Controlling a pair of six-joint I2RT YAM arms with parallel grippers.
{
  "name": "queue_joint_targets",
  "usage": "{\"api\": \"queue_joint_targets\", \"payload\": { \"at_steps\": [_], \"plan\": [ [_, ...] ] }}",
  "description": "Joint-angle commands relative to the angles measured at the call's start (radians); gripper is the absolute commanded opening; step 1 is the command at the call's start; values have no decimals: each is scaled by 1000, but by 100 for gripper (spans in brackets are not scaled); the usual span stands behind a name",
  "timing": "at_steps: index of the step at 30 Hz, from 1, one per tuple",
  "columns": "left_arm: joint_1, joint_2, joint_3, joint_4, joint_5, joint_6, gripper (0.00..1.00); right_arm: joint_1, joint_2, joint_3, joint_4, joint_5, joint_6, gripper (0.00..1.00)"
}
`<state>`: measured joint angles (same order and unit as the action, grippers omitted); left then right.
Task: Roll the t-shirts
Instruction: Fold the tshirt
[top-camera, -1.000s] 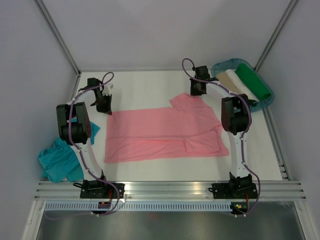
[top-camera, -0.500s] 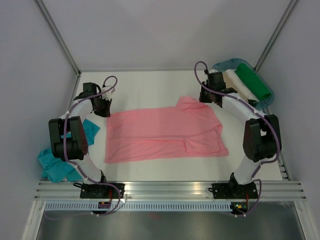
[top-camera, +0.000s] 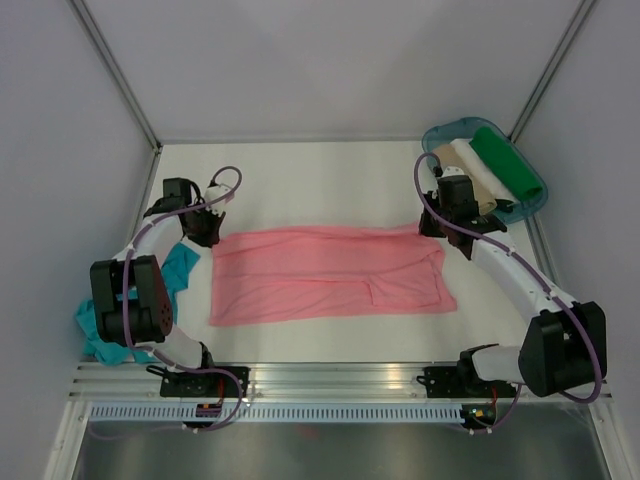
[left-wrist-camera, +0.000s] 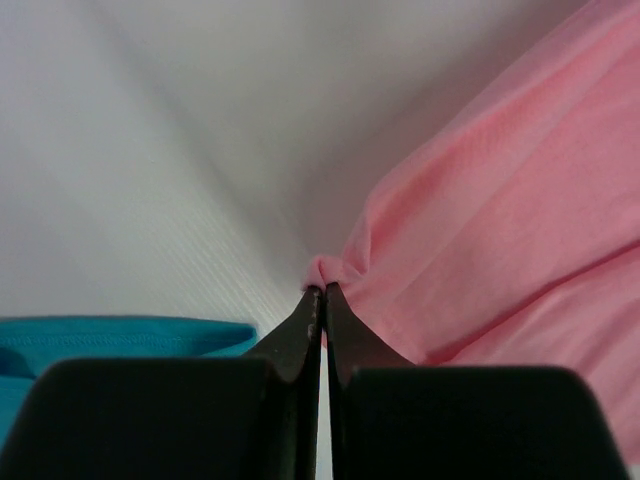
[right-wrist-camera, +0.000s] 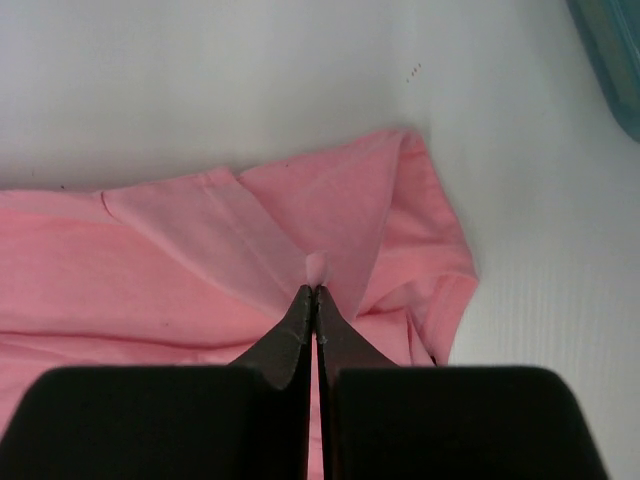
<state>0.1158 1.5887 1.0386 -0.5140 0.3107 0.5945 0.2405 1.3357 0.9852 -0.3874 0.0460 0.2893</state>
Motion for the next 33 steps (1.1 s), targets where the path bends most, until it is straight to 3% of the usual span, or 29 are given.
{"api": "queue_joint_targets", "payload": {
  "at_steps": [1, 12, 28, 33],
  "plan": [
    [2, -56, -34, 25, 48, 79, 2, 3, -66, -45, -28, 34, 21, 0],
    [4, -114, -87, -23, 51, 149, 2, 3, -161, -154, -73, 46, 50, 0],
    [5, -125, -149, -52, 51, 206, 3, 3, -161, -270, -45, 57, 76, 0],
    [5, -131, -161, -80, 41, 244, 10, 3, -122, -290, -34, 80, 117, 9]
  ]
}}
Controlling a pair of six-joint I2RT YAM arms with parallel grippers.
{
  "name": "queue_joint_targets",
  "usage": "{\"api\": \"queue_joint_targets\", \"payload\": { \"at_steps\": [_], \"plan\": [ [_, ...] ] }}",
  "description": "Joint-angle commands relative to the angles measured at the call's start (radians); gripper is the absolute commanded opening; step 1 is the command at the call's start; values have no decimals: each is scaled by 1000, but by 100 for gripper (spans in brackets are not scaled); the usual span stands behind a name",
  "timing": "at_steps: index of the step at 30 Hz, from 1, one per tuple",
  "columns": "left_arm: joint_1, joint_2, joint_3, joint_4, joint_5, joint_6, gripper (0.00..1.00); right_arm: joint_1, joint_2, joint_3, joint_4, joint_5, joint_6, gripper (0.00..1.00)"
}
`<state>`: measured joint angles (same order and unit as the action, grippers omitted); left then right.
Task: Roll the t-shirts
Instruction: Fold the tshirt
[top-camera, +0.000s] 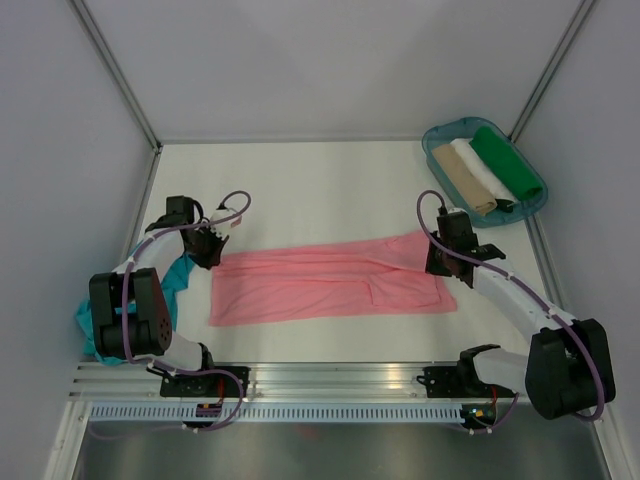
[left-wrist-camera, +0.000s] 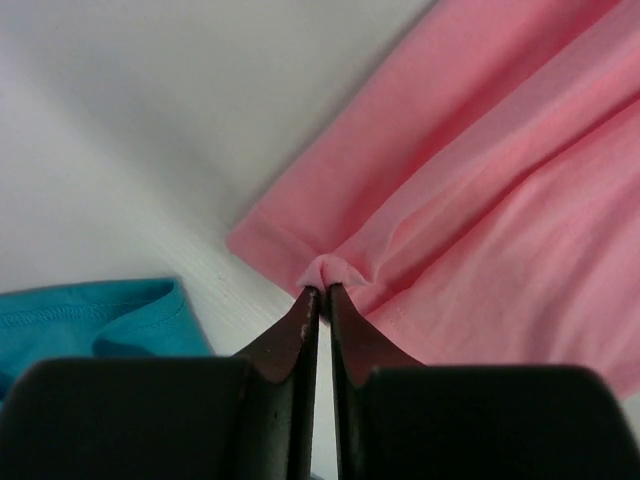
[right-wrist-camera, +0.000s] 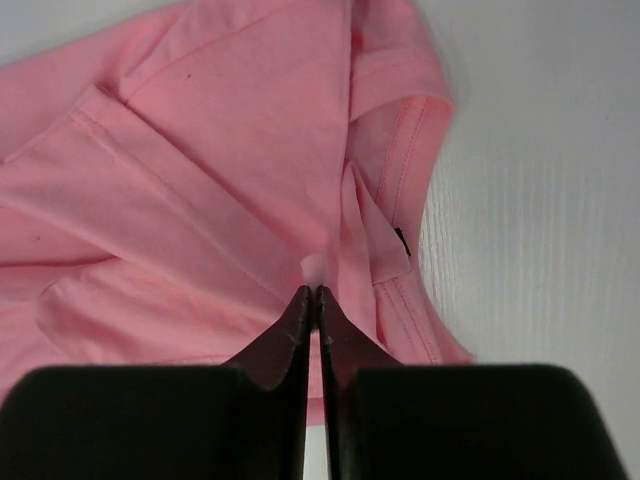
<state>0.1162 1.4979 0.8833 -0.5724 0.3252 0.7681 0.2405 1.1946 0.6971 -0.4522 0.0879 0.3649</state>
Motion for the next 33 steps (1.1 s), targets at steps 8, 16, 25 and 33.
{"api": "queue_joint_targets", "payload": {
  "at_steps": [8, 16, 25, 33],
  "plan": [
    [10, -68, 12, -148, 40, 164, 41, 2, -35, 34, -42, 110, 54, 56],
    [31, -90, 138, -308, 55, 201, 41, 114, -86, 188, 9, 107, -9, 56],
    [10, 2, 204, -227, 118, -15, 41, 315, 366, 355, 185, -51, -46, 33],
    [-18, 76, 112, -120, 8, -61, 41, 342, 563, 414, 221, -123, -55, 28]
  ]
}}
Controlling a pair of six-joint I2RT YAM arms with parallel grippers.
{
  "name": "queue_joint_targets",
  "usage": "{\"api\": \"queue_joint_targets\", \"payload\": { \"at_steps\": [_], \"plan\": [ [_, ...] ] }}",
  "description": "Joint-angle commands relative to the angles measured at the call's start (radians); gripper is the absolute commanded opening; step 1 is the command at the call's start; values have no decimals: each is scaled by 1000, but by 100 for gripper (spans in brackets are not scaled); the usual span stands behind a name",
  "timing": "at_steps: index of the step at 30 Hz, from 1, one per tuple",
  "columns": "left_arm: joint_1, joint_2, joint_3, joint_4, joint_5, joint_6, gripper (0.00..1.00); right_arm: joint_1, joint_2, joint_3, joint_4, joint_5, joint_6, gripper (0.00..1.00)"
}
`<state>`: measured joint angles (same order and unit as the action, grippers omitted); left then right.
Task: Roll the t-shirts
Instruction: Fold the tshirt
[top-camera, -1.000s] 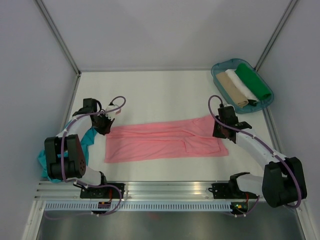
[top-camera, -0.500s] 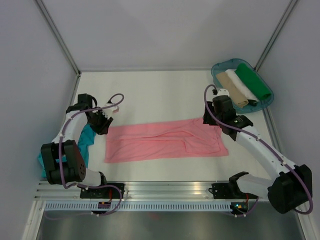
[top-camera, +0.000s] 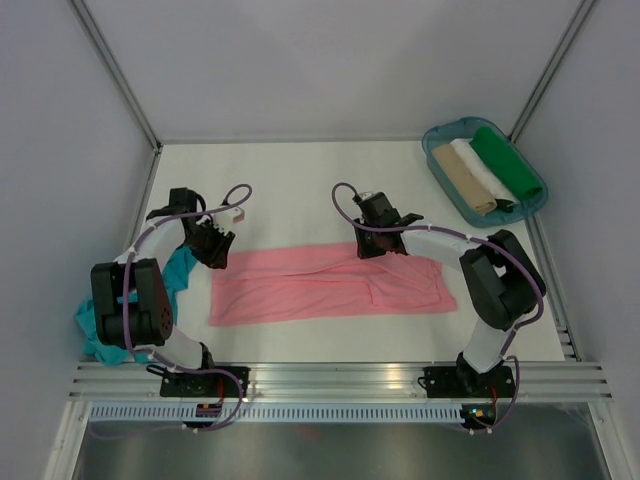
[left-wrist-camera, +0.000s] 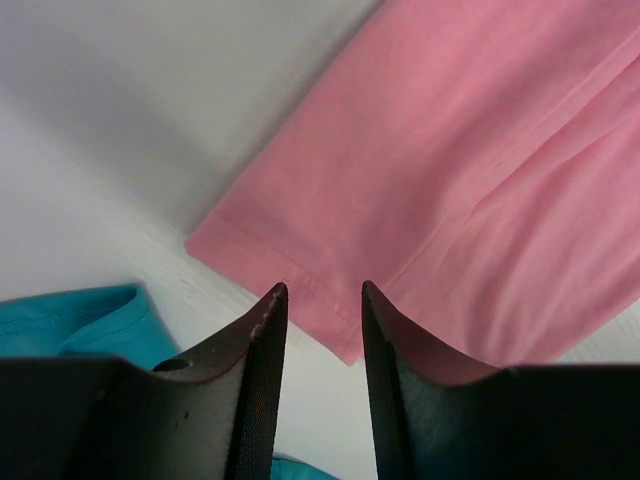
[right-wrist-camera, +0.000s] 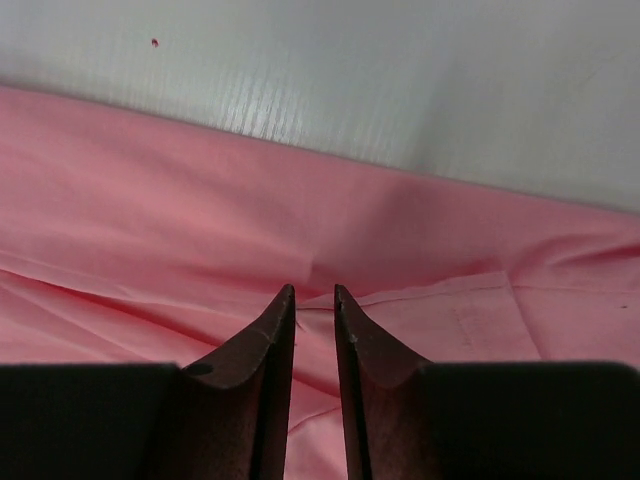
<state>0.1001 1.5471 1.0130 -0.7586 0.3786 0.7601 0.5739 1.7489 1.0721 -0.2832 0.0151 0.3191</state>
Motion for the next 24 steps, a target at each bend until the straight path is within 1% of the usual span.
{"api": "queue_joint_targets", "payload": {
  "at_steps": [1, 3, 5, 7, 9, 10, 12, 13, 15, 16, 17, 18, 19, 20, 21, 22, 23, 24],
  "plan": [
    [-2, 34, -31, 77, -59, -56, 41, 9, 11, 31, 52, -55, -9, 27],
    [-2, 51, -51, 97, -96, -54, 40, 11, 6, 3, 64, -84, -12, 25],
    [-2, 80, -56, 110, -106, -50, 40, 11, 11, -6, 50, -96, -18, 21],
    [-3, 82, -50, 108, -98, -54, 40, 11, -2, -11, 18, -93, -18, 20],
    [-8, 45, -39, 105, -55, -62, 40, 12, -40, -24, 28, -95, -8, 22],
    [-31, 27, -31, 105, -41, -65, 40, 11, -83, -24, 32, -89, -3, 28],
    [-69, -16, 10, 102, -27, -82, 41, 11, -123, 3, 9, -52, 15, 34],
    [-141, -24, 31, 99, -30, -105, 41, 7, -158, 17, -11, 6, 26, 38],
    [-219, -24, 108, 88, -40, -137, 42, -20, -196, 35, -77, 40, 73, 39],
    [-306, -19, 136, 85, -37, -172, 44, -38, -237, 28, -100, 52, 90, 39],
    [-351, -9, 166, 85, -32, -189, 44, -63, -262, -7, -120, 54, 104, 39],
    [-394, 22, 227, 87, -27, -230, 44, -122, -314, -33, -157, 59, 139, 39],
    [-477, 48, 266, 88, -23, -258, 45, -152, -343, -64, -175, 68, 149, 39],
    [-515, 106, 306, 97, -15, -286, 45, -213, -373, -130, -204, 97, 164, 38],
    [-551, 149, 388, 100, -15, -344, 45, -239, -432, -162, -217, 112, 184, 38],
    [-621, 191, 435, 102, -18, -370, 44, -259, -460, -194, -221, 121, 196, 38],
    [-657, 230, 482, 102, -41, -393, 45, -279, -488, -252, -223, 117, 207, 38],
    [-725, 323, 575, 102, -55, -425, 44, -308, -529, -276, -220, 112, 231, 38]
  ]
}}
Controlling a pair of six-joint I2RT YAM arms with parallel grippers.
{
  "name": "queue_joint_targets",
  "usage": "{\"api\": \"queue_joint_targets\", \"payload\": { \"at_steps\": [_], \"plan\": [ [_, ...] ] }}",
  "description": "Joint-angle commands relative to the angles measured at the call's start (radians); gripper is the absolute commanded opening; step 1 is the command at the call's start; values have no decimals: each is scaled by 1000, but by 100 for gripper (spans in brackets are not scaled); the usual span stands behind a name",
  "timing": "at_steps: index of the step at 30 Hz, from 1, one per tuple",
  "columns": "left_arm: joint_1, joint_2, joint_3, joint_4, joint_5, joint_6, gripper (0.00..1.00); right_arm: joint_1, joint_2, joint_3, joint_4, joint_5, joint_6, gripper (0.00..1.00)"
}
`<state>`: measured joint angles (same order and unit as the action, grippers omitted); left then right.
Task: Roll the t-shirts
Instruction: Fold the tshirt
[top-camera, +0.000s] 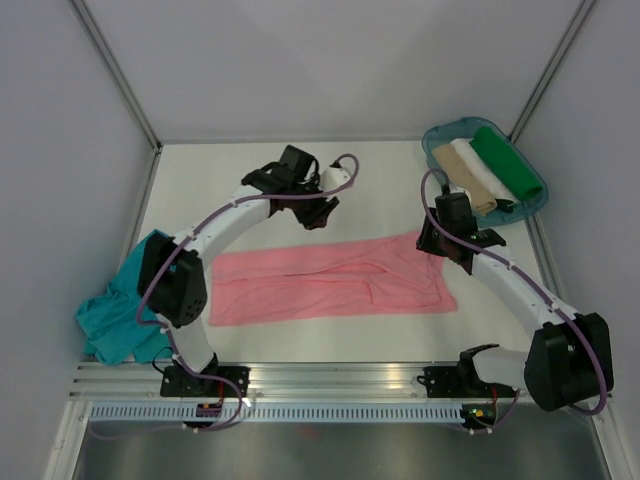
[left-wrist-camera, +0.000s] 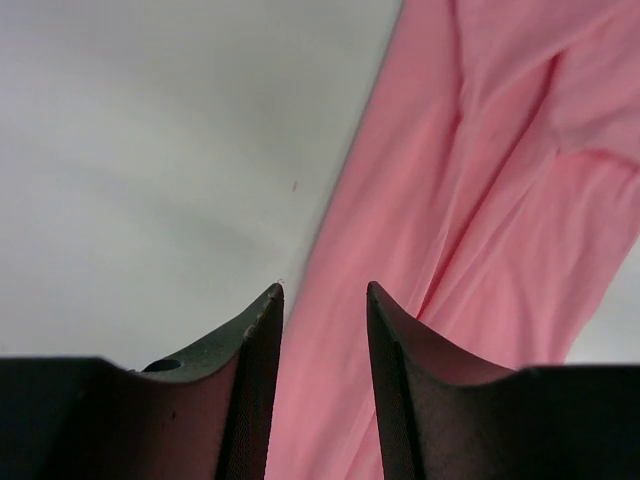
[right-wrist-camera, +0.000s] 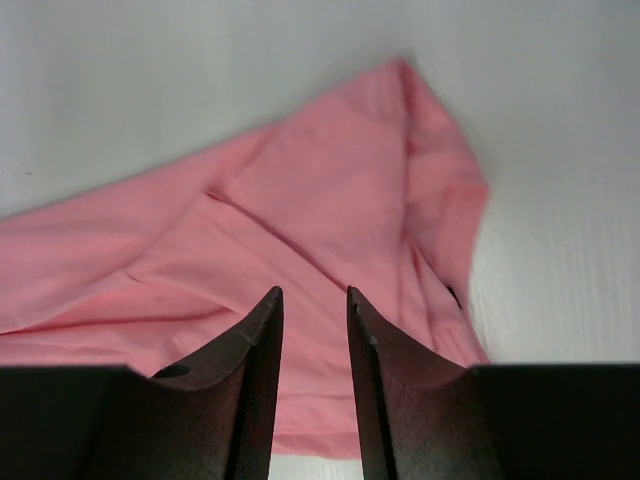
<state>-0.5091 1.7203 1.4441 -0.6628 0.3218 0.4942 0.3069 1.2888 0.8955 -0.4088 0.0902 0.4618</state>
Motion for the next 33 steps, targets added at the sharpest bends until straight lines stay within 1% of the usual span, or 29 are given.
{"api": "queue_joint_targets", "payload": {
  "at_steps": [1, 2, 3, 4, 5, 6, 7, 8, 11, 13, 19, 26, 31, 33],
  "plan": [
    [-147, 192, 189, 6, -16, -167, 44, -52, -84, -118, -96, 33, 98, 38],
    [-178, 238, 232, 6, -27, -178, 44, -64, -94, -145, -96, 32, 104, 37],
    [-204, 278, 316, 9, -27, -193, 44, -86, -108, -159, -93, 29, 110, 37],
    [-247, 356, 359, 6, -30, -203, 44, -95, -112, -185, -84, 19, 112, 37],
    [-265, 389, 398, 9, -35, -215, 44, -107, -115, -197, -67, 7, 112, 37],
    [-293, 419, 471, 6, -35, -239, 44, -127, -114, -205, -61, -13, 110, 37],
    [-304, 479, 504, 9, -32, -252, 44, -135, -111, -223, -58, -18, 110, 37],
    [-310, 501, 559, 8, -23, -269, 44, -141, -108, -233, -45, -23, 107, 36],
    [-325, 587, 636, 8, -7, -305, 44, -170, -97, -271, -1, -67, 103, 36],
    [-327, 614, 653, 8, -38, -319, 44, -175, -89, -288, 30, -114, 95, 36],
    [-325, 668, 650, 8, -67, -353, 44, -175, -49, -297, 56, -132, 81, 32],
    [-325, 661, 598, 0, 5, -348, 42, -177, -39, -308, 62, -142, 78, 32],
    [-325, 659, 581, -1, 14, -336, 33, -177, -28, -302, 68, -150, 71, 31],
    [-325, 660, 575, -3, 10, -329, 33, -178, -25, -297, 65, -145, 66, 31]
  ]
}}
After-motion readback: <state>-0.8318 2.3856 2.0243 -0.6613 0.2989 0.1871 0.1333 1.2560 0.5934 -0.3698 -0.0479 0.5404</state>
